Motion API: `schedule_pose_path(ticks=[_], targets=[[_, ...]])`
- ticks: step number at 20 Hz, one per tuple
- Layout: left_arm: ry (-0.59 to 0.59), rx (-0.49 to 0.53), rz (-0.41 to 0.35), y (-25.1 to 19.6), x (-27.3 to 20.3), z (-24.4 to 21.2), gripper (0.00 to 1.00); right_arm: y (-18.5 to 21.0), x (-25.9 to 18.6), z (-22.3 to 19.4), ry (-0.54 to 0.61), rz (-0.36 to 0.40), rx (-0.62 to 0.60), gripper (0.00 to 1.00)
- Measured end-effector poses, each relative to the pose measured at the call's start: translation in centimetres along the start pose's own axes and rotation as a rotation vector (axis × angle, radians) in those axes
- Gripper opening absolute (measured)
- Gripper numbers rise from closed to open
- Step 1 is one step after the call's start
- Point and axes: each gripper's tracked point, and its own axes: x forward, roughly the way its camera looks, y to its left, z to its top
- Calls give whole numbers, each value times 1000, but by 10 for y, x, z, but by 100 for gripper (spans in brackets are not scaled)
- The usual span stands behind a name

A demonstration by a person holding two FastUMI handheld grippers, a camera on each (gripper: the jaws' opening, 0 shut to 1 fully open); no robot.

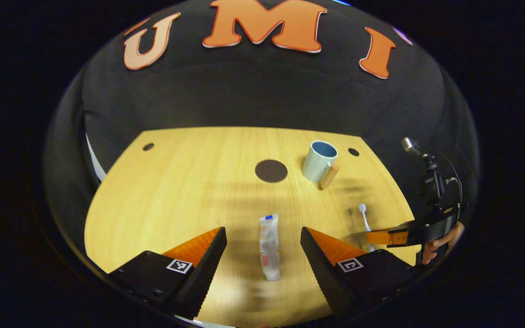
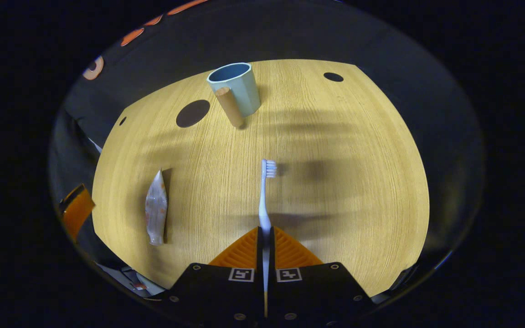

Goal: Put the toothbrush and toothpaste on the desktop into the cup, then pick up the cup and place it on the coaster on the desktop.

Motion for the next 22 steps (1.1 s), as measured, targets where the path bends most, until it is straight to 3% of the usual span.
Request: schedule_pose_path(ticks=[11, 18, 22], targets=[[376, -37, -58, -4, 81, -53, 98, 3, -30, -5, -68, -43, 65, 4], [532, -51, 21, 3, 112, -72, 96, 7, -44, -6, -96, -58, 89, 4], [533, 17, 45, 6, 128, -56, 84, 14, -45, -7, -98, -49, 111, 4]])
